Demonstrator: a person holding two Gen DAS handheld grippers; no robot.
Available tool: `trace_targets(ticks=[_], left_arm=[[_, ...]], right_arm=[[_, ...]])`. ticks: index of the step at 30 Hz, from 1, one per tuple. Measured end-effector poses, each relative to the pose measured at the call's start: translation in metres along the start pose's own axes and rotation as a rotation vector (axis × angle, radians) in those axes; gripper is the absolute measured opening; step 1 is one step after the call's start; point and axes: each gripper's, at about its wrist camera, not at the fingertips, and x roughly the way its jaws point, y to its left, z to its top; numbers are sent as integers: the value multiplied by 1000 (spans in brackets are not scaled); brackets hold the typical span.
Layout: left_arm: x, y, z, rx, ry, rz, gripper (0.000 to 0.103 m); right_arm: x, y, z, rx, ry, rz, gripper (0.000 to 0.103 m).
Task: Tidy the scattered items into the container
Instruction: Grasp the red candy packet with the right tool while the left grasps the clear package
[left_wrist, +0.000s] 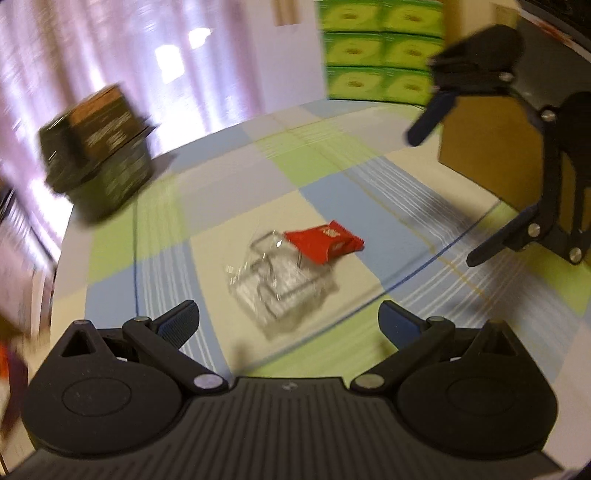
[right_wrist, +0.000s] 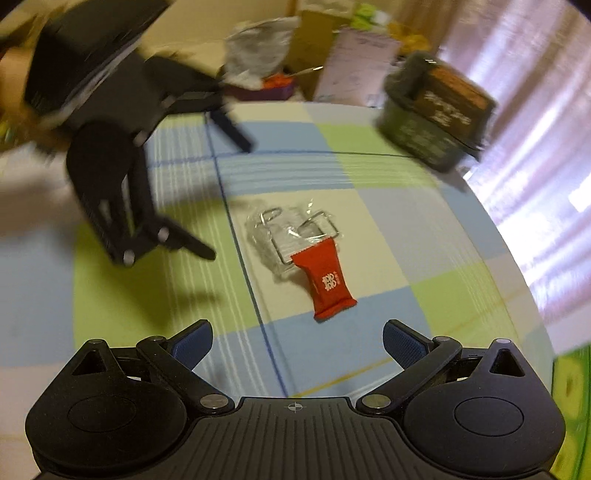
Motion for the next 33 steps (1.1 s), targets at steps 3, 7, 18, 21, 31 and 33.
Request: trace_targets(ticks=[3,7,18,21,31,33], left_arm=[[14,6,5,99,11,-27,101],[30,13,8,204,12,-88,101],[64,27,14,313,33,-218,96],[69,28,17,327,26,-242,93],[83,29,24,383,38,-321,77],[82,30,23,388,36,-327,77]], right_arm=[[15,-3,1,-64,25,7,88],[35,-12,3,-96,42,15,87],[70,-21,18,-152,43,40,87],[80,-21,19,-178,62,42,87],[92,-33,21,-157,50,70,78],[92,-35,22,-154,46,73,77]])
